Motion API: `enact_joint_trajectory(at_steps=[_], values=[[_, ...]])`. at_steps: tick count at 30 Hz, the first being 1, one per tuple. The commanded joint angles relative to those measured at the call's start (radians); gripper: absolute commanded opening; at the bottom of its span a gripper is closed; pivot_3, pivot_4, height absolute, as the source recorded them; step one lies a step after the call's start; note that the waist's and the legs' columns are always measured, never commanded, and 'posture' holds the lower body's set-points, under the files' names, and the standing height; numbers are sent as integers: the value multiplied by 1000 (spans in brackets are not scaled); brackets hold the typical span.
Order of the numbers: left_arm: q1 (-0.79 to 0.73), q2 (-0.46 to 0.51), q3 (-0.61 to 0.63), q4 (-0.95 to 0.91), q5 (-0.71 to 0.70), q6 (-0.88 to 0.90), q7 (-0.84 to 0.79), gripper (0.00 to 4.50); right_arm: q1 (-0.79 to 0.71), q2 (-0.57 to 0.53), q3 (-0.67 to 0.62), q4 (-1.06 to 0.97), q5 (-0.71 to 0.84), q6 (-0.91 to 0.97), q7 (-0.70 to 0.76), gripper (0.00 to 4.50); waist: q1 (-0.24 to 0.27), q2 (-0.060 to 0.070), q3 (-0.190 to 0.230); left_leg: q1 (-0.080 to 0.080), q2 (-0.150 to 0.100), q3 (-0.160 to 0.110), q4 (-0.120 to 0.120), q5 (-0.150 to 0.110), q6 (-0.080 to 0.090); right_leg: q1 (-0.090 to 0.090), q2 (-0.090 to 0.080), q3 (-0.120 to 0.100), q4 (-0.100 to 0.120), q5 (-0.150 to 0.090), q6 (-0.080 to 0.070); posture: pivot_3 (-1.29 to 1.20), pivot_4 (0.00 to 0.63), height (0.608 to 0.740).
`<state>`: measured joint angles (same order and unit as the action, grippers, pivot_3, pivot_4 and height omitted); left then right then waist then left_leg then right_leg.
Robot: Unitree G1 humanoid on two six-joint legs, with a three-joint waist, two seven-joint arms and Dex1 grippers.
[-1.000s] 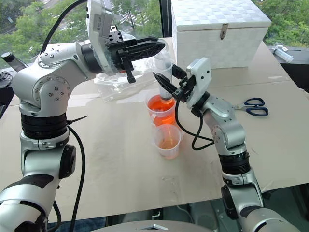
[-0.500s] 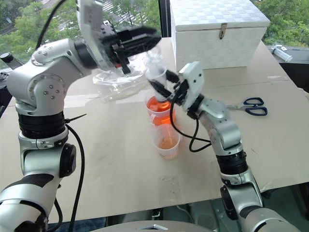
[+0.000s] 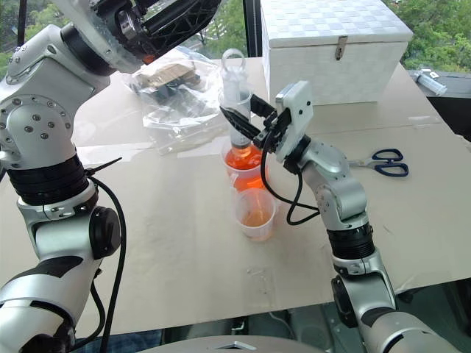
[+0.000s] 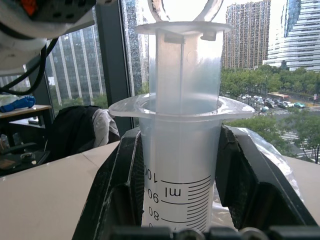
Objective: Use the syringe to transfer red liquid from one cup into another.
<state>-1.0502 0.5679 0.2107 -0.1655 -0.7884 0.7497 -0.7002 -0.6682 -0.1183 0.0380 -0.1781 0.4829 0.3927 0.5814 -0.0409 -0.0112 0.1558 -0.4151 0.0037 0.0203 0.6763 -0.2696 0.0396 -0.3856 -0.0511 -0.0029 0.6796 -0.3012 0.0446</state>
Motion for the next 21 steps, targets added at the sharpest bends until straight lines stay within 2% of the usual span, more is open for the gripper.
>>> enact_joint_trajectory(at_steps=[1,9,14,21], values=[[38,43,33,-20,21,-38,-4,4472,-36,-4,-55,-85,102,50,-12,1485,-1,0,0,0,0,0,0,0,0,0,0,0,0,0,0,0,150,740],[122,94,43,49,87,-119,-37,4472,-42,-24,-68,-131,157,96,-22,1485,0,0,0,0,0,1,0,0,0,0,0,-1,0,0,0,0,150,740],[139,98,45,52,91,-131,-41,4472,-48,-62,-116,-206,312,185,-8,1485,3,0,0,-1,0,0,0,0,0,0,0,-1,0,0,0,0,150,740],[120,94,39,41,70,-121,-46,4472,25,-192,-175,-310,513,279,46,1485,5,0,0,-1,0,0,0,0,0,0,-1,0,-1,0,0,0,150,740]])
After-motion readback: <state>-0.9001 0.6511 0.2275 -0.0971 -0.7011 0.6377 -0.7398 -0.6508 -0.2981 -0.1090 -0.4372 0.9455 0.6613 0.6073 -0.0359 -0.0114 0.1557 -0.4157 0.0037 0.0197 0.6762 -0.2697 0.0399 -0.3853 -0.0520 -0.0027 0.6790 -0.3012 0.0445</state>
